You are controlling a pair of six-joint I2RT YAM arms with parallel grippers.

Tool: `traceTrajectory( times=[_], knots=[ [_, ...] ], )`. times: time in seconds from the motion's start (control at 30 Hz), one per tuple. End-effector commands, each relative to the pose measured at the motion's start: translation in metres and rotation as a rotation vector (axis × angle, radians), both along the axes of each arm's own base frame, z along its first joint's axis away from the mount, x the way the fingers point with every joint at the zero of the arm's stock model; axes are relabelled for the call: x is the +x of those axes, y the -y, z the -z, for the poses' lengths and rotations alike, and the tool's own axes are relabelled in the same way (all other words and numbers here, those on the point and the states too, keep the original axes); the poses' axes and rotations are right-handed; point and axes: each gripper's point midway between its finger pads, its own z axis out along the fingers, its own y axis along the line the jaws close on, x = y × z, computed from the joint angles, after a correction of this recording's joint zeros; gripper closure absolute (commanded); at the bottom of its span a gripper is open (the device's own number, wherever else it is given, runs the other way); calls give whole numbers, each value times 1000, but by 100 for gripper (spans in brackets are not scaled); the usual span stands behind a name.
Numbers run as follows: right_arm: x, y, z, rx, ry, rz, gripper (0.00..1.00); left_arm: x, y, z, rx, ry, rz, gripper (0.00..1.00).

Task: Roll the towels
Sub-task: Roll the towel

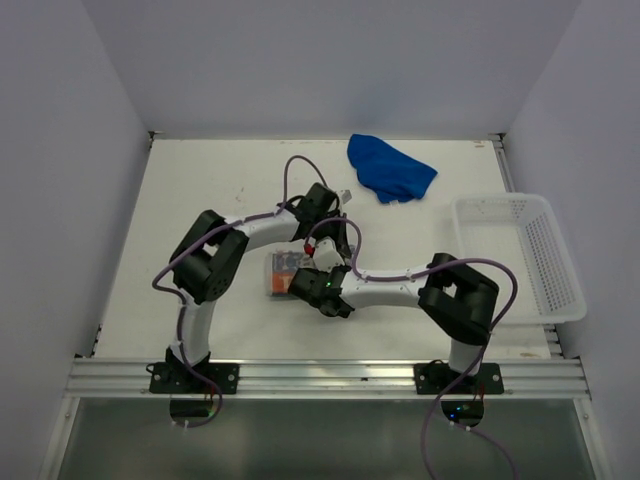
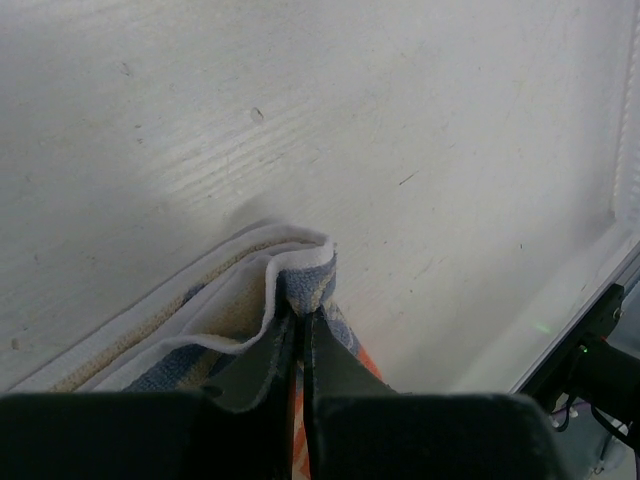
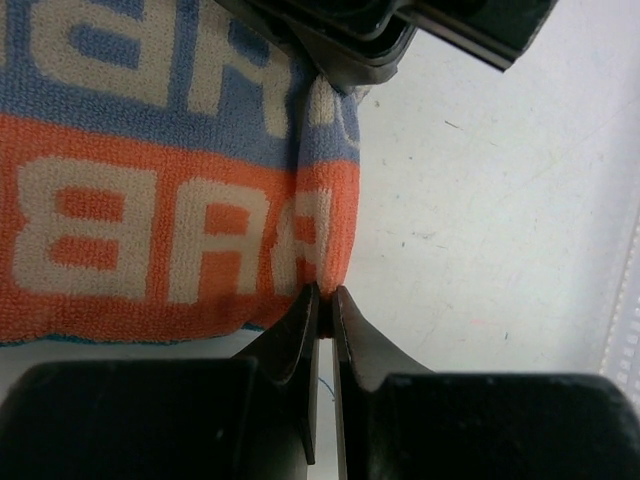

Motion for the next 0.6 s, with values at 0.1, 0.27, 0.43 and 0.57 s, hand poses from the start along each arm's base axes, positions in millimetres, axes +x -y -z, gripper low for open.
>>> traceTrajectory(
  times=[0.1,0.27,0.43,0.57],
  knots=[
    [-19,-7,16,-115,-102,-119,100,36,-16,-21,-10,203,-78,100],
    [-19,-12,21,-144,-106,-138,100,36,-27,-13,13,204,-98,100],
    [-21,-17,16,-70,-95,-124,96,34,-34,-5,26,203,-111,100],
    [-23,-22,2,43,-84,-103,87,31,-37,0,29,200,-110,100]
  ],
)
